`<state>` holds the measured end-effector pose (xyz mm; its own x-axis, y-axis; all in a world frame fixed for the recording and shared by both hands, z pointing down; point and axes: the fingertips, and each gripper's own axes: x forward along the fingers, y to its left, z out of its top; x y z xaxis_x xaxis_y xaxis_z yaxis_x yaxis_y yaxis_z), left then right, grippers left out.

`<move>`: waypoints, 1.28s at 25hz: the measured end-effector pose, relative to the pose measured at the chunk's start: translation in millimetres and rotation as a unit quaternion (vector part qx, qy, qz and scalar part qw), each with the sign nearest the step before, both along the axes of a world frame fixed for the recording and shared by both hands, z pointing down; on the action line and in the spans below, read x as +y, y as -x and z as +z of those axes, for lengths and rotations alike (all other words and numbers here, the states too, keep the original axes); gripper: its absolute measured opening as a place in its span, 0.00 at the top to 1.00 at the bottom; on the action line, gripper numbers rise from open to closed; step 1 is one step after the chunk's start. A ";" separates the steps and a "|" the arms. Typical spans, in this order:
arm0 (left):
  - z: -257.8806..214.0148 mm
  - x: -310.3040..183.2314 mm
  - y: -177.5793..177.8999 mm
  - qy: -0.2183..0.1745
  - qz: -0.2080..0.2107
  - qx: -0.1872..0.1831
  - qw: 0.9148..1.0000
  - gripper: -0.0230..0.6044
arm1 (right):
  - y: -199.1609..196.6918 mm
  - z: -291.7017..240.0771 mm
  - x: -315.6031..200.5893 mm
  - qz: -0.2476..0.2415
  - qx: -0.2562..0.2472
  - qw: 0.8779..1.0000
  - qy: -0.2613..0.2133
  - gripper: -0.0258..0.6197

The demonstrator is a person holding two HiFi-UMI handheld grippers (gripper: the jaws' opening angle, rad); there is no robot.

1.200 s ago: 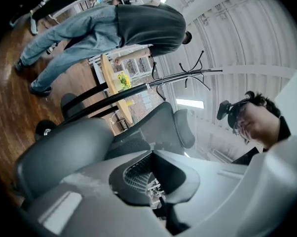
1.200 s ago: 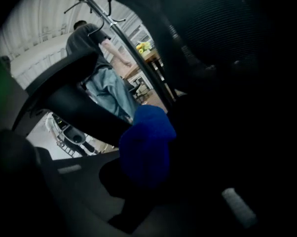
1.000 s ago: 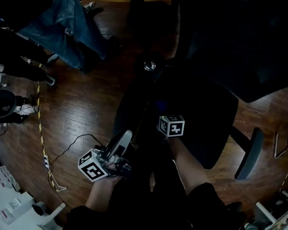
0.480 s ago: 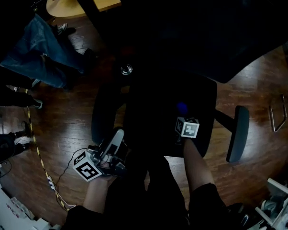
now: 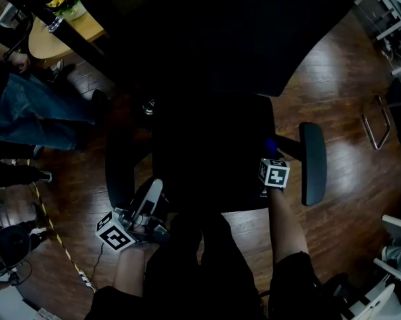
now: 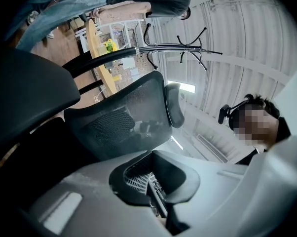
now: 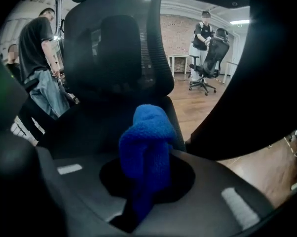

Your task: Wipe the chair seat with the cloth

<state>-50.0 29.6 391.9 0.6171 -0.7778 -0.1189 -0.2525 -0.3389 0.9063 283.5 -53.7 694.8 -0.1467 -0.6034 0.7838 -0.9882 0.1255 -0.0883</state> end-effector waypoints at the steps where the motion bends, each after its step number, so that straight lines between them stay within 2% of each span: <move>1: -0.8 0.5 1.2 0.000 -0.001 0.000 1.000 0.98 | 0.6 -0.4 -0.3 -0.002 0.009 1.000 -0.006 0.91; 5: 0.2 5.8 16.3 -0.002 -0.017 -0.001 1.000 0.98 | 0.7 -7.3 -3.3 -0.011 0.036 0.999 -0.030 0.91; 8: 4.4 12.7 36.3 -0.001 -0.038 -0.003 0.999 0.98 | 24.4 -11.7 5.8 0.000 0.009 0.999 -0.033 0.91; 11: 2.7 21.0 56.7 0.003 -0.062 0.003 0.998 0.98 | 97.0 -5.3 26.8 -0.036 -0.035 0.999 -0.021 0.91; 14: -5.1 30.8 75.8 -0.002 -0.087 0.011 0.996 0.98 | 191.8 -4.4 37.8 -0.089 -0.091 0.992 -0.005 0.91; 16: -5.0 37.6 88.7 -0.003 -0.106 0.010 0.994 0.98 | 255.2 -3.3 46.5 -0.126 -0.140 0.982 0.010 0.91; 18: -2.6 45.9 103.6 0.000 -0.128 0.007 0.992 0.98 | 316.9 -4.9 61.9 -0.174 -0.186 0.967 0.029 0.91; 21: -2.7 56.6 123.2 0.004 -0.161 0.004 0.987 0.98 | 384.2 -4.7 88.9 -0.254 -0.206 0.944 0.047 0.91; 25: -8.0 65.5 135.9 -0.001 -0.178 0.006 0.984 0.98 | 396.1 -1.2 95.3 -0.260 -0.196 0.945 0.028 0.91; 28: -8.1 68.0 136.4 -0.001 -0.175 0.004 0.984 0.98 | 392.9 -3.9 100.2 -0.276 -0.206 0.939 0.025 0.91; 30: -5.7 64.5 130.8 0.000 -0.168 0.004 0.986 0.98 | 383.8 -0.2 99.8 -0.283 -0.199 0.938 0.025 0.91; 32: -4.4 60.9 120.7 -0.003 -0.152 0.003 0.988 0.98 | 363.5 6.2 96.8 -0.271 -0.189 0.944 0.023 0.91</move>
